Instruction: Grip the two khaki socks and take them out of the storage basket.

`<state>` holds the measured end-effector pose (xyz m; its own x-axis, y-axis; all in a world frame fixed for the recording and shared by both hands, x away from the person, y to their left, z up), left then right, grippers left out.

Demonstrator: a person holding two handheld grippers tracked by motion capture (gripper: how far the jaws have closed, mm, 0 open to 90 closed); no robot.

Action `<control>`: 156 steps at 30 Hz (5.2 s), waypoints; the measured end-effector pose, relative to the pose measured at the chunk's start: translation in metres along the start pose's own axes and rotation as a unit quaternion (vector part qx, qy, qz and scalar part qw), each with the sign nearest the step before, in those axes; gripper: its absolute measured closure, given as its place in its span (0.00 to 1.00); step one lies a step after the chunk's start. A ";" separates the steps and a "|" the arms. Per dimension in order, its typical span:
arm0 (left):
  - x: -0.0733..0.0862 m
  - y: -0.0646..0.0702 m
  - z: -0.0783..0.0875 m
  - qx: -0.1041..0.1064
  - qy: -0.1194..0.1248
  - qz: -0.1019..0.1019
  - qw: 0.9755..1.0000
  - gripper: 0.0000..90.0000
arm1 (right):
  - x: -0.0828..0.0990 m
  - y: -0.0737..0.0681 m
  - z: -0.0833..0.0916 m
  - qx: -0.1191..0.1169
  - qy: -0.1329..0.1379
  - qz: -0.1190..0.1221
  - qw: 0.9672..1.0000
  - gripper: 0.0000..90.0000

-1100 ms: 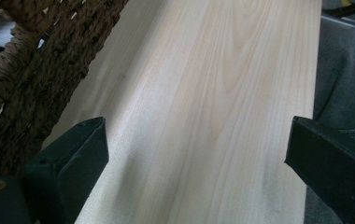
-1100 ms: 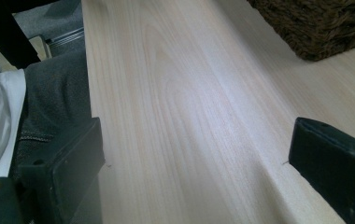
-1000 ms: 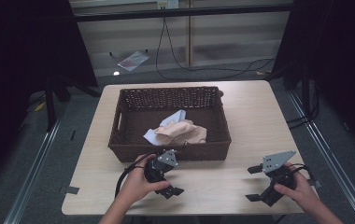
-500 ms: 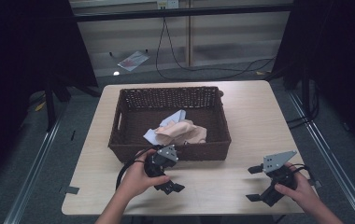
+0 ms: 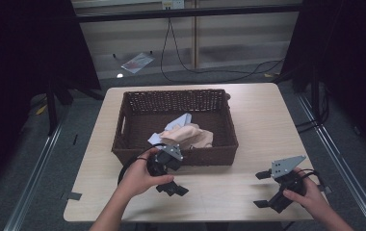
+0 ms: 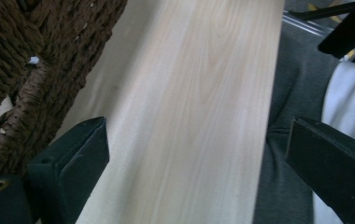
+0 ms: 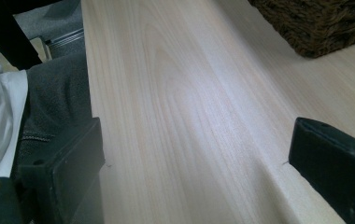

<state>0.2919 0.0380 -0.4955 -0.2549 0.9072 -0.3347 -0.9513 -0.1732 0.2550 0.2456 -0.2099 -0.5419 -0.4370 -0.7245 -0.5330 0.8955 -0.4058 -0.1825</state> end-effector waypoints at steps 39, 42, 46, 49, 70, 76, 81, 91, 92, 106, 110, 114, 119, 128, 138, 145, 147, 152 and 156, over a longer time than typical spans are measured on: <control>-0.036 -0.030 0.074 0.012 -0.012 0.029 0.999 0.07 | -0.001 -0.001 0.001 -0.002 0.001 0.002 1.000 0.03; -0.038 -0.039 0.077 0.002 -0.015 0.041 0.999 0.07 | -0.001 -0.001 0.001 -0.002 0.000 0.002 1.000 0.03; -0.041 -0.051 0.078 0.001 -0.015 0.058 0.998 0.07 | -0.001 -0.001 0.000 -0.002 0.000 0.004 1.000 0.03; -0.042 -0.061 0.077 -0.004 -0.022 0.071 0.997 0.07 | -0.001 -0.001 0.001 -0.002 0.001 0.004 1.000 0.03; -0.046 -0.115 0.063 -0.045 -0.018 0.138 0.989 0.06 | -0.001 -0.001 0.000 -0.004 0.001 0.006 1.000 0.03; -0.044 -0.128 0.058 -0.058 -0.017 0.146 0.987 0.06 | -0.002 -0.002 -0.001 -0.006 0.000 0.006 1.000 0.03; -0.043 -0.138 0.048 -0.064 -0.014 0.157 0.985 0.06 | -0.002 -0.002 -0.001 -0.007 0.001 0.006 1.000 0.03; -0.044 -0.152 0.028 -0.080 -0.031 0.163 0.983 0.11 | -0.002 -0.003 0.000 -0.008 0.002 0.006 1.000 0.03; -0.044 -0.153 0.027 -0.081 -0.030 0.167 0.982 0.14 | -0.002 -0.003 0.000 -0.008 0.002 0.006 1.000 0.03; -0.035 -0.165 0.018 -0.097 -0.052 0.170 0.979 0.78 | -0.002 -0.003 0.001 -0.010 0.002 0.010 1.000 0.03; -0.034 -0.158 0.024 -0.080 -0.060 0.179 0.979 0.92 | -0.002 -0.003 0.002 -0.010 0.003 0.010 1.000 0.03; -0.037 -0.152 0.037 -0.062 -0.049 0.191 0.978 0.92 | -0.002 -0.003 0.001 -0.009 0.002 0.011 1.000 0.03; -0.039 -0.145 0.055 -0.052 -0.044 0.195 0.978 0.93 | -0.002 -0.003 0.000 -0.011 0.001 0.008 1.000 0.03; -0.042 -0.133 0.084 -0.032 -0.025 0.208 0.977 0.92 | -0.002 -0.004 0.000 -0.011 0.001 0.008 1.000 0.03; -0.043 -0.115 0.108 0.008 -0.010 0.217 0.976 0.92 | -0.002 -0.004 -0.001 -0.011 -0.001 0.009 1.000 0.03; -0.041 -0.098 0.113 0.026 -0.018 0.208 0.978 0.92 | -0.002 -0.004 -0.001 -0.012 -0.001 0.009 1.000 0.03; -0.040 -0.093 0.114 0.031 -0.018 0.210 0.977 0.92 | -0.002 -0.004 -0.001 -0.012 -0.001 0.009 1.000 0.03; -0.039 -0.082 0.117 0.039 -0.025 0.197 0.979 0.92 | -0.002 -0.004 -0.002 -0.012 -0.001 0.009 1.000 0.03; -0.039 -0.075 0.120 0.037 -0.030 0.188 0.981 0.92 | -0.002 -0.005 -0.003 -0.015 -0.001 0.008 1.000 0.03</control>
<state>0.3937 0.0615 -0.3929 -0.5725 0.8061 -0.1499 -0.7759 -0.4735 0.4168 0.2427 -0.2051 -0.5421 -0.4224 -0.7323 -0.5341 0.9047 -0.3766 -0.1991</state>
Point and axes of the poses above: each handheld gripper's, and its own axes: z roughly backward along the jaws, x roughly out of its underside, y roughly to its right, the point moved 10 cm from there along -z, roughly forward along the jaws, and after that the axes turned 14 degrees about -y, right-handed, at the moved point
